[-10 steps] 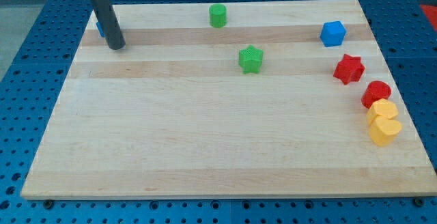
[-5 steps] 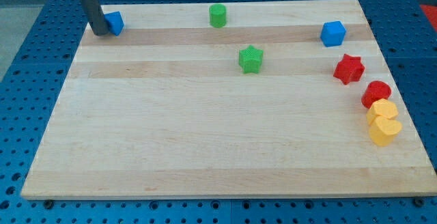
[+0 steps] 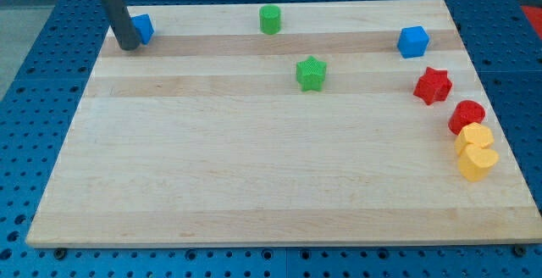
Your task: Slide the blue triangle up a bit
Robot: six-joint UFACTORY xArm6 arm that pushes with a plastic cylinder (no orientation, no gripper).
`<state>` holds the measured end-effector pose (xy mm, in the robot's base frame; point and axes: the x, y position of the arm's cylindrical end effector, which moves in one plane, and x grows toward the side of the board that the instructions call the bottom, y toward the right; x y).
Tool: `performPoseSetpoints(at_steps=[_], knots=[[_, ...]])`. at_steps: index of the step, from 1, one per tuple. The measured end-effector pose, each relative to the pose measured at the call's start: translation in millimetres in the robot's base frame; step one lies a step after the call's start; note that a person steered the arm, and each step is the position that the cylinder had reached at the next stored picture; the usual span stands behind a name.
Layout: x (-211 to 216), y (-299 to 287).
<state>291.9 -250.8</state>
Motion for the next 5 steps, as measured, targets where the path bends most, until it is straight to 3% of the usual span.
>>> performPoseSetpoints(at_steps=[5], knots=[[-28,1]])
